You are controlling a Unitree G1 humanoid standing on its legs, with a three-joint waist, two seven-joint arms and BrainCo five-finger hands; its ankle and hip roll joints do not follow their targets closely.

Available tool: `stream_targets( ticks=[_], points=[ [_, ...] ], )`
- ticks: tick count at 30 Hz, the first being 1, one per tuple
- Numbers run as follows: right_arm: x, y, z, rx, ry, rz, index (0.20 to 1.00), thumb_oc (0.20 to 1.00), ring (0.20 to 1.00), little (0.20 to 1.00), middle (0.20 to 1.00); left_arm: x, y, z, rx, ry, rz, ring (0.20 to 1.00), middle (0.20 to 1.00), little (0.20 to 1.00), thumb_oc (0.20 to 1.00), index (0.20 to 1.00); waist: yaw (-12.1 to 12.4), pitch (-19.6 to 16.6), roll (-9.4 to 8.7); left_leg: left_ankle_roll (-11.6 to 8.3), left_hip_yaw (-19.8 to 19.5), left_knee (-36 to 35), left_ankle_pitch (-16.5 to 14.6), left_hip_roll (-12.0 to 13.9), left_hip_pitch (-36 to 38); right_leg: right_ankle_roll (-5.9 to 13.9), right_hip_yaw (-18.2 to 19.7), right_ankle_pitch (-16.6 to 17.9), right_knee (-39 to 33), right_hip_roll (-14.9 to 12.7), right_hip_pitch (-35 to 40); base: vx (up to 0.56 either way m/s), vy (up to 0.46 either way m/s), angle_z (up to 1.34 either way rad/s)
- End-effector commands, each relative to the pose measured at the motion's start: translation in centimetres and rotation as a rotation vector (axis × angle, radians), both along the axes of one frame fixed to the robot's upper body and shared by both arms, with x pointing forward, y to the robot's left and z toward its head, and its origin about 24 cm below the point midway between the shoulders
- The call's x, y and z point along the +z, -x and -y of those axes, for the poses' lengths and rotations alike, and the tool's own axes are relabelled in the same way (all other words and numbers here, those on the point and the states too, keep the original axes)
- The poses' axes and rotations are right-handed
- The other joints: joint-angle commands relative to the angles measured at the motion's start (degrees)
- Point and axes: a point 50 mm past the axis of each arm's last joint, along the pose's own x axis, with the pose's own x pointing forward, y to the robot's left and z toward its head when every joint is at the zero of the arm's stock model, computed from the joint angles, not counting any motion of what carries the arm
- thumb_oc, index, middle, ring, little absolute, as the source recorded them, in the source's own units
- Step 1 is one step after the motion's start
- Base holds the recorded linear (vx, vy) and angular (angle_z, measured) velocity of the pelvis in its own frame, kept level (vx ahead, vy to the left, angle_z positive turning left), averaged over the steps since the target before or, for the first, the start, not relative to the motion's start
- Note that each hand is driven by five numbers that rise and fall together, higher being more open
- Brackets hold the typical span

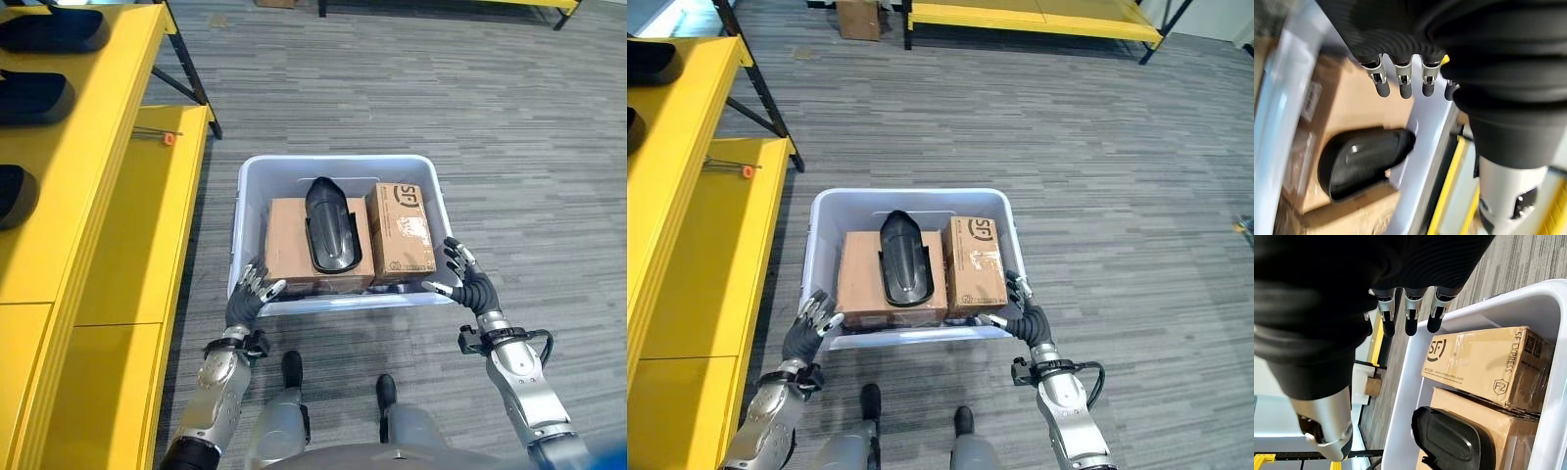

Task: Move parts from the plastic box to the shelf.

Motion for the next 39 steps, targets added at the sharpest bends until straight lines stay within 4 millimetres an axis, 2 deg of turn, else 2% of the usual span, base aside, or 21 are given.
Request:
stream_targets(
  ticks=[1, 2, 3, 4, 7, 9, 12, 14, 21, 25, 30, 34, 35, 39],
  points=[
    [2.8, -1.8, -0.6, 0.011, -0.04, 0.149, 1.0, 1.0, 1.0, 1.0, 1.0, 3.1, -1.3, -0.8, 0.058, -0.037, 0.162, 1.0, 1.0, 1.0, 1.0, 1.0, 1.5, 0.5, -0.45, -1.3, -0.2, 5.7, -5.5, 2.1, 0.3, 3.7, -7.6, 10.1, -7.4, -8.9, -0.2, 0.05, -0.212, -0.61],
    [2.9, -2.0, -0.9, 0.023, -0.039, 0.148, 1.0, 1.0, 1.0, 1.0, 1.0, 3.1, -1.6, -0.6, 0.057, -0.043, 0.162, 1.0, 1.0, 1.0, 1.0, 1.0, 1.4, 1.4, -0.97, -1.96, 0.4, 6.3, -6.0, 3.0, 0.9, 3.83, -9.2, 11.5, -9.1, -9.9, -0.5, 0.13, -0.303, -0.75],
    [3.1, -2.1, -1.1, 0.036, -0.04, 0.158, 1.0, 1.0, 1.0, 1.0, 1.0, 3.2, -1.9, -0.6, 0.056, -0.065, 0.161, 1.0, 1.0, 1.0, 1.0, 1.0, 2.2, 2.5, -2.52, -2.96, 1.3, 8.3, -6.9, 4.3, 1.6, 4.59, -13.5, 12.1, -8.9, -11.7, 0.0, 0.14, -0.381, -0.65],
    [3.1, -2.2, -1.3, 0.045, -0.048, 0.153, 1.0, 1.0, 1.0, 1.0, 1.0, 3.3, -2.8, 0.3, 0.029, -0.082, 0.164, 1.0, 1.0, 1.0, 1.0, 1.0, 1.2, 3.1, -3.38, -3.93, 0.9, 7.6, -6.1, 5.2, 1.5, 4.36, -12.7, 11.0, -8.3, -10.3, -0.8, 0.13, -0.357, -0.24],
    [3.5, -2.1, -0.7, 0.014, -0.037, 0.174, 1.0, 1.0, 1.0, 1.0, 1.0, 3.5, -3.5, 1.1, 0.041, -0.053, 0.169, 1.0, 1.0, 1.0, 1.0, 1.0, 0.0, 3.4, -3.15, -5.48, 1.1, 5.7, -4.2, 7.0, 1.4, 4.21, -16.0, 10.5, -8.4, -9.7, -0.9, 0.05, -0.212, 0.6],
    [3.7, -2.1, -0.4, -0.004, -0.037, 0.187, 1.0, 1.0, 1.0, 1.0, 1.0, 3.8, -3.9, 1.1, 0.054, -0.065, 0.179, 1.0, 1.0, 1.0, 1.0, 1.0, -0.5, 3.9, -2.9, -5.96, 1.2, 4.9, -3.2, 7.9, 0.7, 4.1, -16.5, 10.1, -8.5, -9.2, -1.7, -0.01, -0.121, 0.12],
    [3.8, -2.3, -0.4, -0.014, -0.042, 0.192, 1.0, 1.0, 1.0, 1.0, 1.0, 3.7, -4.1, 1.1, 0.071, -0.077, 0.171, 1.0, 1.0, 1.0, 1.0, 1.0, -1.0, 4.4, -2.67, -6.37, 1.7, 3.7, -2.6, 8.8, 0.5, 4.05, -16.5, 9.7, -8.5, -8.6, -2.9, -0.02, -0.096, -0.16],
    [4.0, -2.2, -0.4, -0.019, -0.049, 0.208, 1.0, 1.0, 1.0, 1.0, 1.0, 3.4, -4.2, 0.6, 0.105, -0.1, 0.155, 1.0, 1.0, 1.0, 1.0, 1.0, -1.5, 4.9, -2.84, -6.6, 2.9, 2.7, -2.1, 9.6, 0.5, 3.91, -15.0, 9.2, -8.0, -7.7, -4.9, 0.03, -0.074, -0.21],
    [4.1, -1.9, 0.0, -0.048, -0.073, 0.221, 1.0, 1.0, 1.0, 1.0, 1.0, 2.8, -4.9, -1.4, 0.247, -0.151, 0.114, 1.0, 1.0, 1.0, 1.0, 1.0, -2.8, 6.1, -3.21, -6.89, 4.6, 2.5, -2.1, 10.0, 0.2, 3.45, -12.3, 8.8, -6.6, -6.6, -8.3, 0.01, -0.005, -0.15],
    [4.4, -1.8, -0.1, -0.056, -0.077, 0.238, 1.0, 1.0, 1.0, 1.0, 1.0, 4.6, -6.0, -2.6, 0.359, -0.139, 0.175, 1.0, 1.0, 1.0, 1.0, 1.0, -3.7, 7.2, -3.73, -7.17, 5.1, 2.3, -1.8, 10.1, -0.6, 3.36, -11.4, 8.8, -6.2, -6.0, -9.7, -0.02, 0.012, -0.15],
    [4.7, -1.6, 0.2, -0.066, -0.081, 0.255, 1.0, 1.0, 1.0, 1.0, 1.0, 6.7, -6.3, -4.0, 0.47, -0.134, 0.252, 1.0, 1.0, 1.0, 1.0, 1.0, -4.0, 8.4, -4.7, -7.44, 5.1, 2.2, -1.6, 10.2, -1.3, 3.29, -11.2, 8.9, -6.4, -5.7, -10.1, 0.0, -0.002, -0.03],
    [4.9, -1.6, 0.2, -0.063, -0.086, 0.269, 1.0, 1.0, 1.0, 1.0, 1.0, 7.7, -6.5, -4.7, 0.518, -0.209, 0.292, 1.0, 1.0, 1.0, 1.0, 1.0, -3.9, 9.1, -5.45, -7.59, 4.9, 2.4, -1.5, 10.4, -1.8, 3.18, -11.1, 8.8, -6.5, -5.6, -10.2, 0.0, 0.0, 0.0],
    [4.8, -1.5, 0.1, -0.061, -0.092, 0.271, 1.0, 1.0, 1.0, 1.0, 1.0, 7.8, -6.6, -5.1, 0.545, -0.273, 0.294, 1.0, 1.0, 1.0, 1.0, 1.0, -3.9, 9.5, -5.88, -7.66, 4.9, 2.5, -1.5, 10.4, -1.9, 3.17, -11.1, 8.7, -6.5, -5.5, -10.3, 0.0, 0.0, 0.0],
    [4.9, -1.5, 0.0, -0.048, -0.092, 0.281, 1.0, 1.0, 1.0, 1.0, 1.0, 8.4, -7.0, -5.2, 0.57, -0.335, 0.31, 1.0, 1.0, 1.0, 1.0, 1.0, -4.0, 10.0, -6.6, -7.78, 4.9, 2.7, -1.5, 10.5, -2.3, 3.18, -10.9, 8.7, -6.6, -5.4, -10.4, 0.0, 0.0, 0.0]
  ],
)
